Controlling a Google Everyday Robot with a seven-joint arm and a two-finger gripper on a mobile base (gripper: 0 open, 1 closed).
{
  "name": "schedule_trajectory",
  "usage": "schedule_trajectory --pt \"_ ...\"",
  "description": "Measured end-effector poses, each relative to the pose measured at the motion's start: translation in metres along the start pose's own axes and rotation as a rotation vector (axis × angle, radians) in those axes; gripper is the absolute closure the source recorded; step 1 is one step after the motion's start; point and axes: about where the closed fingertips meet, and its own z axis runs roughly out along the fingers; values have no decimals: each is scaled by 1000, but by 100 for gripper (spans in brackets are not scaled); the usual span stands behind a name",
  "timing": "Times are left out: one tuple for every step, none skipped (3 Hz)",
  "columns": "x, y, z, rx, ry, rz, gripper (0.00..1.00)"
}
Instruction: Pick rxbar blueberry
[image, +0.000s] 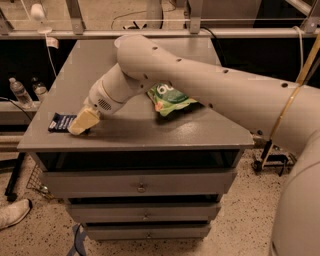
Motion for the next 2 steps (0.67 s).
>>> schedule_trajectory --pt "1 0 -1 5 2 -1 64" --pt "2 -10 -11 10 -43 16 87"
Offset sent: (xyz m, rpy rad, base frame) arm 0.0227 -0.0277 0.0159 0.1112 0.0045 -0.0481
